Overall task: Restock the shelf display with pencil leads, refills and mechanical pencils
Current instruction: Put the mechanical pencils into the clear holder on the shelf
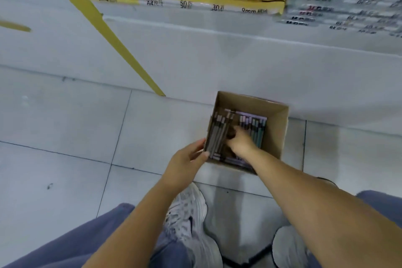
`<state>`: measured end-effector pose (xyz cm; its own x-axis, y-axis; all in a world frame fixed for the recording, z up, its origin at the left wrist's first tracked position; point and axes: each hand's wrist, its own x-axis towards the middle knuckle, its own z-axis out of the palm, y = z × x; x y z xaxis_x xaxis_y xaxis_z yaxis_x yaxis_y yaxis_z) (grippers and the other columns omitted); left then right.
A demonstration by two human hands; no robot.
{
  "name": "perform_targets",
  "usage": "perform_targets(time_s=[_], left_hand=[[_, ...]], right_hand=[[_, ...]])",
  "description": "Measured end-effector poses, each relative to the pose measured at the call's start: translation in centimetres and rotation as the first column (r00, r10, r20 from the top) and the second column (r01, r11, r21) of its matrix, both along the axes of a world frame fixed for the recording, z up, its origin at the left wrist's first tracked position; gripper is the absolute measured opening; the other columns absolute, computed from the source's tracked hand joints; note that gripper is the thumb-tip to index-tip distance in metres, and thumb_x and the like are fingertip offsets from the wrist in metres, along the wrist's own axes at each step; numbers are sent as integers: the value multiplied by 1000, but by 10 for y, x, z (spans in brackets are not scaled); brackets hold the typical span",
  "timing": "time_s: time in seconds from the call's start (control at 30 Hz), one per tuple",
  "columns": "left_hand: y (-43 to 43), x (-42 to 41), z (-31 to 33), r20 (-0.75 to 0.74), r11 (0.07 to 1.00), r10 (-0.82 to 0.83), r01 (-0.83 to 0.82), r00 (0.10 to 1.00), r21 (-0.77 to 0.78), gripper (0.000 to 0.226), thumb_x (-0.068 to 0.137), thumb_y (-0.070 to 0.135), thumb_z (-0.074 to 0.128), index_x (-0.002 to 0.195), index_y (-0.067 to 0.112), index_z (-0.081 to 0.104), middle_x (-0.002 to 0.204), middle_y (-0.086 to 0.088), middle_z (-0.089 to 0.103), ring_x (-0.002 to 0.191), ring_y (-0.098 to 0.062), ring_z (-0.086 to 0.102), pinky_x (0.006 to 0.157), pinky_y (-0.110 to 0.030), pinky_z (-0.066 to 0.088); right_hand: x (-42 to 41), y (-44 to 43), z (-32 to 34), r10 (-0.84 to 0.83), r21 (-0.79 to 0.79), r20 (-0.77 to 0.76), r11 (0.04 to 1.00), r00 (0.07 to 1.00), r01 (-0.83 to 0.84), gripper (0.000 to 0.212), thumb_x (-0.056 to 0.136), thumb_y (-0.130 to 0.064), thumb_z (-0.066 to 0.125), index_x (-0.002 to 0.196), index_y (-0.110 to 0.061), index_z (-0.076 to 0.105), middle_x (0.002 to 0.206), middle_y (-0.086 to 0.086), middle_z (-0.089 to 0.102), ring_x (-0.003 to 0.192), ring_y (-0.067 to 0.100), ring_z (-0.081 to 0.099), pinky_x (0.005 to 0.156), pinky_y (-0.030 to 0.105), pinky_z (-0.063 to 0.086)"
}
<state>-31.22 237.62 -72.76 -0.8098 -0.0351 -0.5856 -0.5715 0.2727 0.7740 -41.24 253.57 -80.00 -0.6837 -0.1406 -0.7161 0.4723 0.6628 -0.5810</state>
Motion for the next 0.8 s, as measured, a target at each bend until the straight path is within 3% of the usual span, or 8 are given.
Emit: perform_targets(time_s=[0.27, 0.43, 0.7, 0.8], left_hand=[[-2, 3, -2, 12, 1000, 3, -4, 1000, 9, 38, 101, 24, 55, 137, 38, 58, 123, 23, 67, 109, 11, 60, 86, -5, 46], [-1, 4, -2, 19, 1000, 8, -9, 1000, 21, 38, 101, 23, 56, 136, 39, 58, 123, 24, 67, 108, 12, 59, 83, -5, 45], [-1, 5, -2, 32, 1000, 14, -15, 999, 25, 39, 101, 24, 56, 137, 38, 57, 122, 19, 69, 101, 12, 59, 83, -6, 45], [-2, 5, -3, 41, 1000, 12, -13, 999, 22, 39, 101, 27, 56, 137, 40, 56, 123, 19, 68, 106, 8, 60, 89, -14, 45]], right_hand=[[-3, -9, -10, -28, -7, -4, 1000, 1000, 28, 31, 90, -16, 62, 121, -14, 56, 120, 7, 63, 114, 25, 57, 101, 39, 43], [-3, -19, -11, -61, -78, 50, 995, 997, 64, 49, 87, -18, 68, 133, -17, 50, 124, 3, 62, 115, 22, 57, 91, 31, 42], [-7, -27, -16, -240, -140, 159, 955, 958, 263, 48, 86, -24, 70, 130, -20, 52, 122, 4, 63, 114, 26, 58, 100, 45, 45], [-9, -24, -17, -260, -160, 178, 944, 949, 289, 50, 84, -24, 72, 130, -20, 53, 121, 4, 64, 110, 24, 59, 96, 40, 47]])
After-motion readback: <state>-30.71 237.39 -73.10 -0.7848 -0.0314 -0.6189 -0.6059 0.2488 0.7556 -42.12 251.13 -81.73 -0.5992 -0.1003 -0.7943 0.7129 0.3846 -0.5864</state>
